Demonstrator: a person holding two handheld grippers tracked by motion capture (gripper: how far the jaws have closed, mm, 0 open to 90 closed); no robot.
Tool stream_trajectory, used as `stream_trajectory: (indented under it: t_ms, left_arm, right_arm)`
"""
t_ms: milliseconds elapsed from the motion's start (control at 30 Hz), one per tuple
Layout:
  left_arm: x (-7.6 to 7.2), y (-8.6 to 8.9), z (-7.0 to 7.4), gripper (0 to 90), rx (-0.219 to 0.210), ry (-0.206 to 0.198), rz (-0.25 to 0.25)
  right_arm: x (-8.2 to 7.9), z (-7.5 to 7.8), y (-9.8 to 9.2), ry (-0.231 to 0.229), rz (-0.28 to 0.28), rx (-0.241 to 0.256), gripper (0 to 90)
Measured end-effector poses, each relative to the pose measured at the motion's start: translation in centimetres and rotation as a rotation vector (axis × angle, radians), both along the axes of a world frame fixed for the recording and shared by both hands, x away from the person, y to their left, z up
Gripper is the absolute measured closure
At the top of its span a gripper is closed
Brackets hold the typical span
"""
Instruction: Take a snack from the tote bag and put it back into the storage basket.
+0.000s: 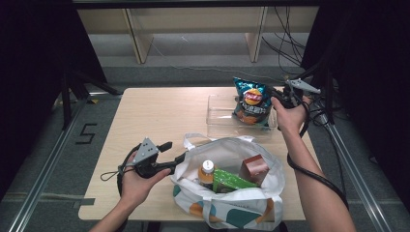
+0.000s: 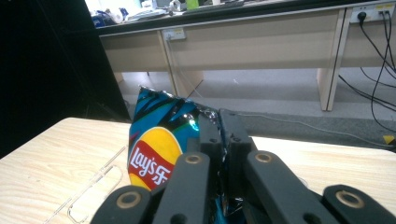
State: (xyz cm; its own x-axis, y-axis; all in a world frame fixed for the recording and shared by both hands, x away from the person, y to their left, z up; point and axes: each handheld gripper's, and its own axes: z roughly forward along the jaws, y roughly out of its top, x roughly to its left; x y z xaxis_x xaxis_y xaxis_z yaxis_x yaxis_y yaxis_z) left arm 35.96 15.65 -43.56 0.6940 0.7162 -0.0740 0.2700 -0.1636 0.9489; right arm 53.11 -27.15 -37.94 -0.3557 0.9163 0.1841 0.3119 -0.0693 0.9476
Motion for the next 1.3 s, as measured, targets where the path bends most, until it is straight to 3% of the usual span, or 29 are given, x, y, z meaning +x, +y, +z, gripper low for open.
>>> stream_trajectory:
  t_ms: [200,233,267,300,400,700,767,800,833,933,1000,1067,1133,1200,1300]
  left_arm:
    - [0.0,0.0,0.0,33.8,0.000,0.001,0.002]
    - [0.0,0.0,0.0,33.8,0.003,0.002,0.004]
    - [0.0,0.0,0.0,33.8,0.003,0.000,0.001]
    - [-0.1,0.0,0.0,33.8,0.009,0.002,0.004]
    - [0.0,0.0,0.0,33.8,0.009,0.001,0.003]
    - [0.0,0.0,0.0,33.8,0.011,0.003,0.000]
    - [0.0,-0.1,0.0,33.8,0.010,0.005,0.001]
    - [0.0,-0.1,0.0,33.8,0.011,0.004,0.000]
    - [0.0,-0.1,0.0,33.8,0.011,0.003,0.000]
    - [0.0,0.0,0.0,33.8,0.011,0.002,0.001]
    - [0.0,0.0,0.0,33.8,0.013,0.003,0.002]
    - [0.0,0.0,-0.1,33.8,0.012,0.002,0.000]
    - [0.0,0.0,0.0,33.8,0.010,0.002,0.000]
    - [0.0,0.0,0.0,33.8,0.009,0.001,0.002]
    - [0.0,0.0,0.0,33.8,0.006,0.003,0.005]
  right_arm:
    - [0.7,0.2,0.2,-0.006,0.004,0.004,89.6]
    - [0.8,0.2,0.3,-0.005,0.001,0.025,89.6]
    - [1.0,0.2,0.1,-0.014,0.007,0.002,89.6]
    - [0.9,0.4,0.3,0.012,-0.011,0.016,89.6]
    - [1.3,0.4,0.1,0.001,-0.004,-0.001,89.5]
    - [1.6,0.4,0.1,0.013,-0.020,0.013,89.4]
    - [1.8,0.3,0.0,0.008,-0.021,0.002,89.4]
    - [2.0,0.2,-0.1,-0.018,-0.010,-0.005,89.4]
    - [1.9,0.3,0.0,0.003,-0.018,0.007,89.4]
    - [2.1,0.2,0.0,-0.013,-0.011,0.004,89.4]
    - [2.1,0.4,0.1,0.008,-0.025,0.006,89.4]
    - [2.3,0.5,0.1,-0.012,-0.019,0.001,89.4]
    - [2.4,0.6,0.2,-0.002,-0.017,0.005,89.4]
    - [2.7,0.6,0.0,-0.011,-0.017,-0.021,89.4]
    - [2.8,0.6,0.1,0.010,-0.030,0.002,89.3]
